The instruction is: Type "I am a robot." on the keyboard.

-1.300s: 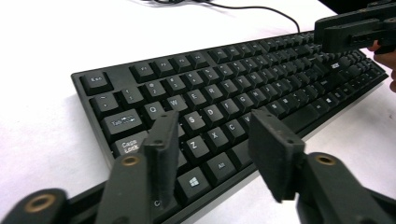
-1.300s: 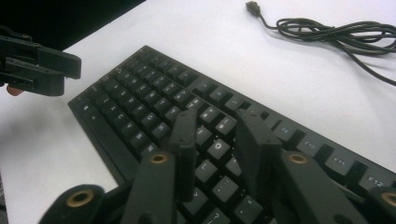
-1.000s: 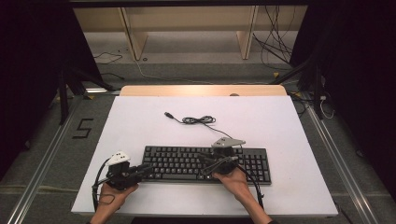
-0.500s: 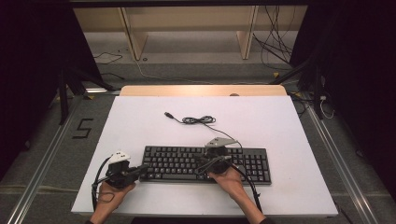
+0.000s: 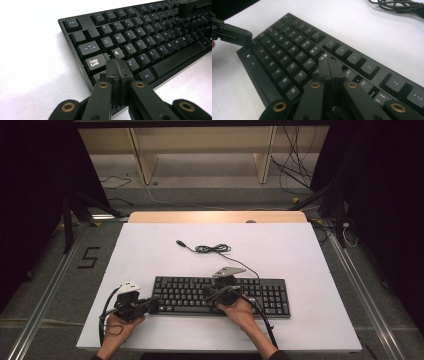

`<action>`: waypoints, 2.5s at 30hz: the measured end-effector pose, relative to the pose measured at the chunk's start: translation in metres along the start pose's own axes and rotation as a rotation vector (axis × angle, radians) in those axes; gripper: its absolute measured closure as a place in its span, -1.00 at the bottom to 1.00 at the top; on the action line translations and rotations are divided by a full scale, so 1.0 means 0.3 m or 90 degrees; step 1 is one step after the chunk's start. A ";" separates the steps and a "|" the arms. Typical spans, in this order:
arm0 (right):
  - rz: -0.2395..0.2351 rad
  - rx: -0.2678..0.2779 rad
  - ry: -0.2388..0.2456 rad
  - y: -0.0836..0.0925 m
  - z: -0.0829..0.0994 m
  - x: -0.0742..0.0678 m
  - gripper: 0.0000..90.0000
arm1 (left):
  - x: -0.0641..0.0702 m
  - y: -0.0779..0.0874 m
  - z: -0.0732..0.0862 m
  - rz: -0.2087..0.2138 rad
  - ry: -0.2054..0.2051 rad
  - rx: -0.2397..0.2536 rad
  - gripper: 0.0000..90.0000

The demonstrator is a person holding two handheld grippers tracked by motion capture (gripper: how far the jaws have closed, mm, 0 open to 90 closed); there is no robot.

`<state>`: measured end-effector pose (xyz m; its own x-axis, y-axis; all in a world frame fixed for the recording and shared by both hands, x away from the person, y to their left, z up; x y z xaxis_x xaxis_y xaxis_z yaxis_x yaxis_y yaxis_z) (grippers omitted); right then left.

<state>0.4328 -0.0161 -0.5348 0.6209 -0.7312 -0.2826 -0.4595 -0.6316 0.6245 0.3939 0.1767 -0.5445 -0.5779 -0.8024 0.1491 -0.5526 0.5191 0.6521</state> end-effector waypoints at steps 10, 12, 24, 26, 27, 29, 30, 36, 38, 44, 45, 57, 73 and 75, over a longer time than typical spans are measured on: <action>0.010 -0.011 -0.001 -0.019 0.009 0.007 1.00 | -0.004 -0.005 0.002 -0.001 0.003 -0.005 0.98; 0.013 -0.013 -0.002 -0.021 0.011 0.008 1.00 | -0.004 -0.006 0.000 -0.002 0.007 -0.004 0.98; 0.016 -0.017 -0.001 -0.027 0.015 0.014 1.00 | -0.007 -0.010 0.003 -0.003 0.005 -0.008 0.98; 0.017 -0.018 0.000 -0.027 0.015 0.014 1.00 | -0.008 -0.011 0.004 -0.002 0.003 -0.009 0.98; 0.017 -0.018 -0.001 -0.027 0.016 0.014 1.00 | -0.009 -0.014 0.007 -0.004 0.003 -0.014 0.98; 0.019 -0.019 -0.002 -0.028 0.017 0.014 1.00 | -0.010 -0.017 0.010 -0.004 0.005 -0.017 0.98; 0.023 -0.024 -0.001 -0.030 0.020 0.017 1.00 | -0.010 -0.017 0.010 -0.004 0.005 -0.019 0.98; 0.037 -0.025 0.008 -0.035 0.025 0.017 1.00 | -0.012 -0.018 0.011 -0.001 0.010 -0.015 0.98; 0.037 -0.025 0.006 -0.035 0.025 0.017 1.00 | -0.011 -0.018 0.011 -0.003 0.010 -0.014 0.98; 0.031 -0.025 -0.002 -0.033 0.024 0.017 1.00 | -0.012 -0.017 0.010 0.001 0.017 -0.011 0.98; 0.031 -0.023 -0.002 -0.032 0.022 0.018 1.00 | -0.012 -0.016 0.009 0.001 0.017 -0.011 0.98; 0.010 0.003 -0.016 0.005 -0.004 0.013 0.97 | -0.002 0.006 -0.025 0.011 0.016 0.034 0.85; -0.038 0.026 -0.012 0.053 -0.022 -0.028 0.49 | 0.010 0.024 -0.056 0.030 0.019 0.075 0.40; -0.044 0.029 -0.013 0.057 -0.024 -0.033 0.38 | 0.012 0.027 -0.061 0.034 0.022 0.082 0.32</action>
<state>0.4234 -0.0178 -0.5161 0.6395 -0.6902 -0.3387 -0.4447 -0.6914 0.5694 0.3983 0.1728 -0.5251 -0.5888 -0.7812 0.2075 -0.5954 0.5929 0.5423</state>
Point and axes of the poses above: each handheld gripper's, and its own axes: y roughly backward along the jaws, z roughly out of its underside, x roughly to its right, the point moved 10 cm from there along -y, roughly forward along the jaws, and after that the axes turned 7 degrees about -y, right-handed, at the moved point
